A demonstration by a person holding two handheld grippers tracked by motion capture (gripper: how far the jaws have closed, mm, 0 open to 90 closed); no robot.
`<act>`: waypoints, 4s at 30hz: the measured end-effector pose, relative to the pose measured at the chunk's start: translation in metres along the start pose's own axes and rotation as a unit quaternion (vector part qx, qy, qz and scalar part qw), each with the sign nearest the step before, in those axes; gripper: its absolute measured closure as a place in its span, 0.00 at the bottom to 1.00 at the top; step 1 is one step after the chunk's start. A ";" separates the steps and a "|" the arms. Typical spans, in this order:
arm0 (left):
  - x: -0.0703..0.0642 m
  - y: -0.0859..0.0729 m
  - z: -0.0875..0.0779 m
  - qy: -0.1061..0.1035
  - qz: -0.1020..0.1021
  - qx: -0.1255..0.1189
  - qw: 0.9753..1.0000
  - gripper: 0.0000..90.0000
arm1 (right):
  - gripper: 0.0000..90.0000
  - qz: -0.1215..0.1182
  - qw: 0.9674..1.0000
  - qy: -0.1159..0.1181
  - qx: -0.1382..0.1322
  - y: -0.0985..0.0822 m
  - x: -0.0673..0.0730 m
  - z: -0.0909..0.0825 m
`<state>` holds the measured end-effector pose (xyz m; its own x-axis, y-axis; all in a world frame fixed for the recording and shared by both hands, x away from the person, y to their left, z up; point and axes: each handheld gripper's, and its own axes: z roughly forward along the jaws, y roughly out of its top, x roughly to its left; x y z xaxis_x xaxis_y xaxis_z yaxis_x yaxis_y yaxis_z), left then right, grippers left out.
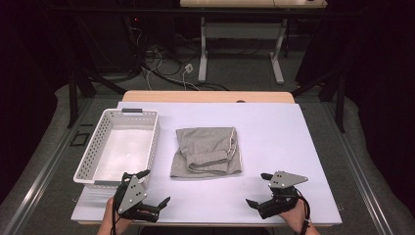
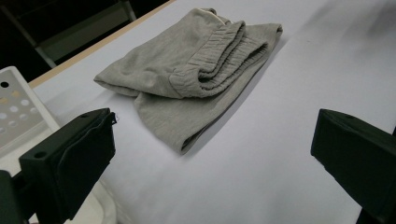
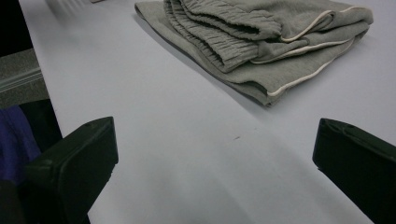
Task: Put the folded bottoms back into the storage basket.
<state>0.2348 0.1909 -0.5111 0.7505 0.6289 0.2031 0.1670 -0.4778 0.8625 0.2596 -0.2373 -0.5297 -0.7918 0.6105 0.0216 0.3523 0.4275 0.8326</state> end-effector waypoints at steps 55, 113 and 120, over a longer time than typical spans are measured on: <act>0.016 0.041 0.099 -0.007 -0.089 0.058 0.994 0.00 | 0.00 0.056 0.998 0.019 0.033 0.045 -0.029 0.067; 0.068 0.049 0.183 0.041 -0.163 0.137 0.976 0.01 | 0.06 0.159 0.986 -0.029 0.048 0.072 -0.088 0.126; 0.077 0.045 0.192 0.040 -0.182 0.148 0.971 0.01 | 0.13 0.172 0.983 -0.037 0.052 0.071 -0.097 0.134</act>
<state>0.4225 0.1005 -0.5459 0.5567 0.8295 -0.0443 0.5971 -0.3625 0.7156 0.4282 -0.1764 -0.5468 -0.5793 0.7763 0.2487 0.6457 0.2508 0.7212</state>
